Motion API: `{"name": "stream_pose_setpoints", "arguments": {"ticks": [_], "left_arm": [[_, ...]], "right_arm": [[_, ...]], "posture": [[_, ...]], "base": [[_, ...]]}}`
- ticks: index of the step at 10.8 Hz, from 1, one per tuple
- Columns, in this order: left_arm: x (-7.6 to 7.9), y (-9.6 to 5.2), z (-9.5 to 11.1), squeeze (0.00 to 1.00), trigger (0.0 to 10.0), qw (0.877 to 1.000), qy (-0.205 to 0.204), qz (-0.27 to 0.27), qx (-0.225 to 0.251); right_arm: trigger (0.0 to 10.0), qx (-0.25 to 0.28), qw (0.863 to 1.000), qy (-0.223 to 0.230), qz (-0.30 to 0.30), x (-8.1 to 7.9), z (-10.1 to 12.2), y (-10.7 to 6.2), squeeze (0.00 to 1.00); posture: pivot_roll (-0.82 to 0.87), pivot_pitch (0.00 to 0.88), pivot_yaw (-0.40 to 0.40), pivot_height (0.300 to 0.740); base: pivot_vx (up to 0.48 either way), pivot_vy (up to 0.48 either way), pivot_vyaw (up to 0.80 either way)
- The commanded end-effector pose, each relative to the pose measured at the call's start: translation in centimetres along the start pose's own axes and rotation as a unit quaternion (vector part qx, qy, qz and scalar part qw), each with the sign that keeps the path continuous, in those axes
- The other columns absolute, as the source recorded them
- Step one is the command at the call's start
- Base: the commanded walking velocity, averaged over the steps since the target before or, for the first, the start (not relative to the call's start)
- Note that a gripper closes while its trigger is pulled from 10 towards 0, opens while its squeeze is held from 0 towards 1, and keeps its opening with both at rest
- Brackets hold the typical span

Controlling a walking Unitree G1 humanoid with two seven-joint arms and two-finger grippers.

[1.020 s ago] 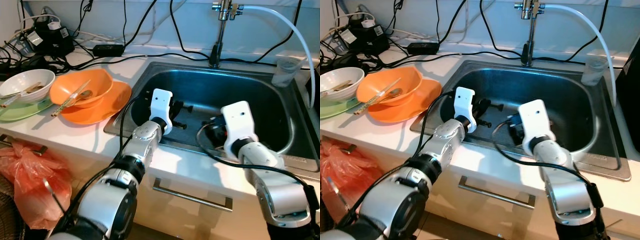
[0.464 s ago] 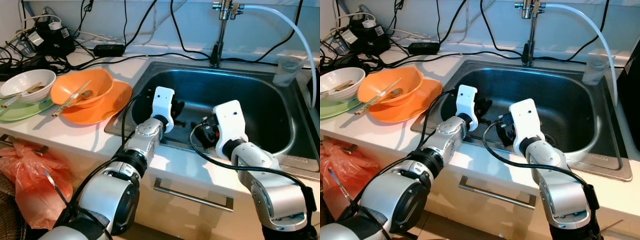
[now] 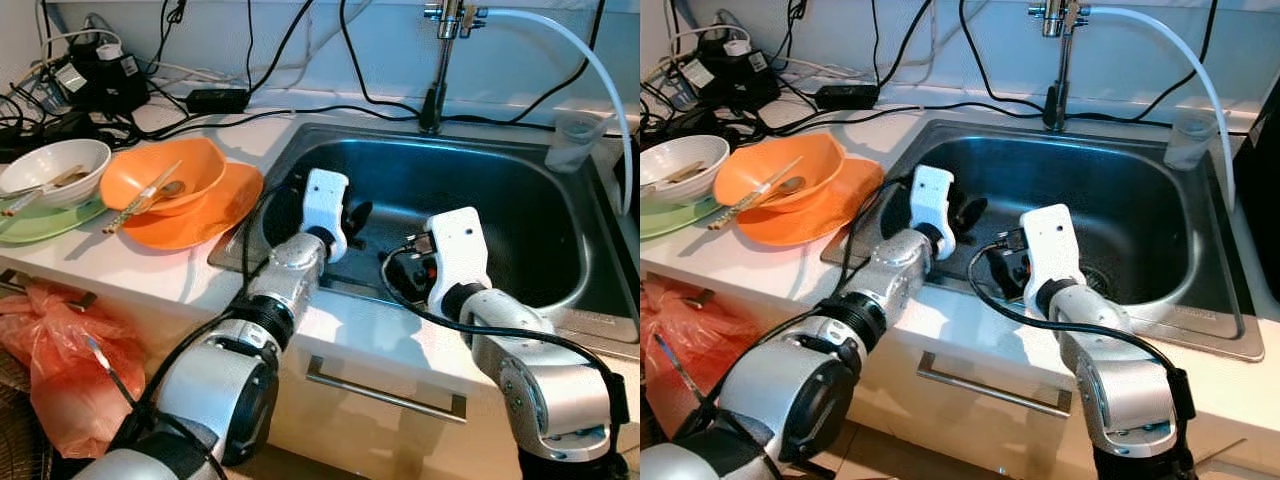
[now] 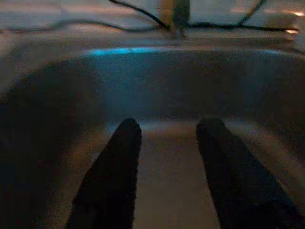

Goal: Kitchen organization

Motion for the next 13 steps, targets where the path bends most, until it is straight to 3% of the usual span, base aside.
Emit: {"name": "stream_pose_setpoints", "arguments": {"ticks": [1, 3, 5, 6, 7, 8, 9, 13], "left_arm": [[-0.5, 0.3, 2.5, 1.00, 10.0, 0.999, 0.022, 0.013, 0.039], [-1.8, -0.2, 4.5, 1.00, 10.0, 0.993, 0.066, 0.035, 0.087], [-3.4, -1.0, 5.2, 1.00, 10.0, 0.988, 0.088, 0.061, 0.113], [-4.4, -1.7, 5.8, 1.00, 10.0, 0.982, 0.108, 0.076, 0.136], [-5.9, -3.3, 6.5, 1.00, 10.0, 0.968, 0.152, 0.107, 0.168], [-7.0, -4.2, 6.7, 1.00, 10.0, 0.962, 0.160, 0.129, 0.179], [-8.6, -6.3, 7.5, 1.00, 10.0, 0.950, 0.167, 0.158, 0.211], [-10.3, -9.3, 9.2, 1.00, 10.0, 0.930, 0.207, 0.195, 0.234]], "right_arm": [[10.0, 0.032, 0.999, -0.008, -0.009, 0.1, 1.6, -0.1, 0.00], [10.0, 0.058, 0.998, -0.004, -0.020, 0.2, 2.9, -0.1, 0.00], [10.0, 0.079, 0.997, -0.005, -0.017, 0.0, 3.6, 0.0, 0.00], [10.0, 0.085, 0.996, 0.029, 0.014, -0.7, 3.8, 0.0, 0.00], [10.0, 0.086, 0.995, 0.039, 0.018, -0.6, 3.6, 0.1, 0.00], [10.0, 0.084, 0.995, 0.038, 0.025, -0.8, 3.5, 0.2, 0.00], [10.0, 0.086, 0.995, 0.032, 0.045, -1.4, 3.6, 0.7, 0.00], [10.0, 0.099, 0.993, 0.027, 0.065, -2.9, 4.2, 1.4, 0.00]], "posture": [[-0.26, 0.000, 0.101, 0.740], [-0.24, 0.000, 0.094, 0.740], [-0.23, 0.000, 0.088, 0.740], [-0.21, 0.000, 0.082, 0.740], [-0.17, 0.000, 0.065, 0.740], [-0.15, 0.000, 0.057, 0.740], [-0.11, 0.000, 0.044, 0.740], [-0.05, 0.000, 0.029, 0.740]], "base": [[0.000, 0.000, 0.00], [0.000, 0.000, 0.00], [0.000, 0.000, 0.00], [0.000, 0.000, 0.00], [0.000, 0.000, 0.00], [0.000, 0.000, 0.00], [0.000, 0.000, 0.00], [0.000, 0.000, 0.00]]}}
Point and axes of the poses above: a point about 5 cm out from each wrist's last joint towards the gripper, its own y axis pointing out of the wrist towards the gripper, its own z axis along the axis of the wrist's last joint, x = y × z, the point moved 5 cm from there along y, pointing out of the wrist towards the gripper, and after that the axes turned 8 degrees about -y, right-handed, at the moved point
